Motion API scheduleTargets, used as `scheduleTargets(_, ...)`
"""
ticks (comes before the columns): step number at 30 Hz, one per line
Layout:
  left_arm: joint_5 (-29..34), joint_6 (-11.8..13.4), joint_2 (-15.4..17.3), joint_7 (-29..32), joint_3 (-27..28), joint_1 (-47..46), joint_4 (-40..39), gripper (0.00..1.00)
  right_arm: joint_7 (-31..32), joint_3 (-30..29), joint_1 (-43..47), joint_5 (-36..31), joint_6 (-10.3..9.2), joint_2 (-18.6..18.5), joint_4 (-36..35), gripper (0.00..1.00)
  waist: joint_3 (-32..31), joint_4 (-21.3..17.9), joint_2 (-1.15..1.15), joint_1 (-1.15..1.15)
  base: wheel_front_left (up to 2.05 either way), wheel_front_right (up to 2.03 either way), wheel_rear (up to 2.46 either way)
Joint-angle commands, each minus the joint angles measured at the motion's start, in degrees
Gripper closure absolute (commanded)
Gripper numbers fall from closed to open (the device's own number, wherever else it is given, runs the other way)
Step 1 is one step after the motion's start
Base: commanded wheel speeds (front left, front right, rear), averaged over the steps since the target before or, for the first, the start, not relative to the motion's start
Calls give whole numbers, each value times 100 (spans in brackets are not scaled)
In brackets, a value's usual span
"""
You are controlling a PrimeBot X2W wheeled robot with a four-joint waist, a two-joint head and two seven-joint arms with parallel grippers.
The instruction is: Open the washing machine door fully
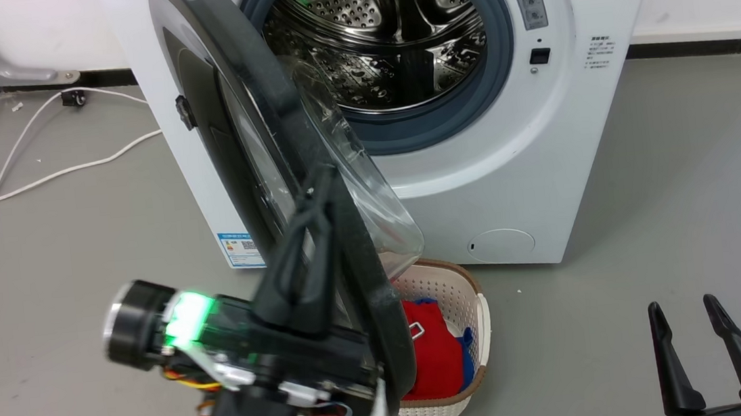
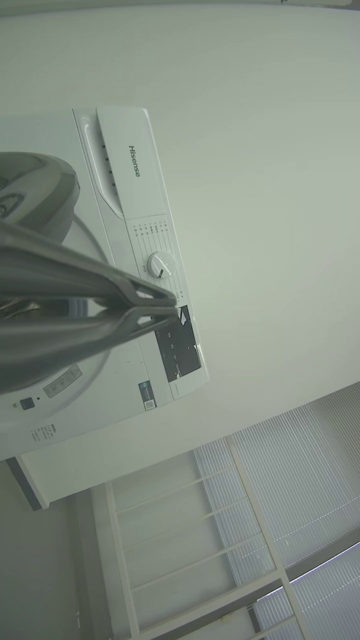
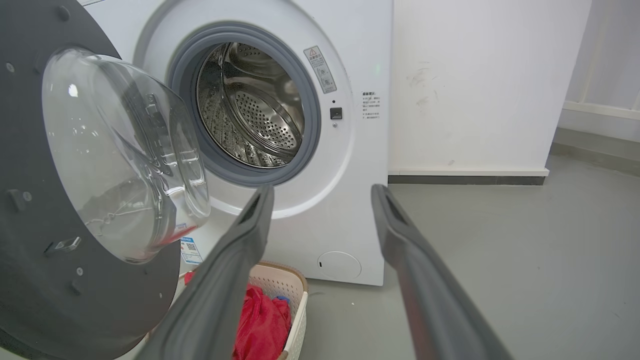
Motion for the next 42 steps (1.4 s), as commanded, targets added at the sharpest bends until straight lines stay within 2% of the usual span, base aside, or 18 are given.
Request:
scheduleTargets(1,-24,-39,-38,-4,-106,27,77,100,-11,6,-70,-38,0,11,-2,0,23,-25,0,0,0,0,0)
scheduleTargets(9,-188,-255,-165,-4,-769,193,560,100,-11,0,-132,-53,0,11,-54,0,185,-59,0,0,0,0,0)
scheduleTargets(19,-358,-440,-230,-4,-1245,302,1547,100,-11,82,-369,-120,-1,11,-100,0,549,-138,0,0,0,0,0)
scheduleTargets(30,-502,-314,-242,-5,-1355,581,2270,100,-11,30,-492,-142,0,11,-118,0,795,-88,0,0,0,0,0)
scheduleTargets(36,-612,-63,-216,-4,-1004,658,2350,100,-11,22,-496,-112,0,11,-98,0,796,56,0,0,0,0,0)
scheduleTargets(42,-672,73,-120,9,-762,861,2359,100,-11,27,-410,-82,0,10,-59,0,707,245,0,0,0,0,0)
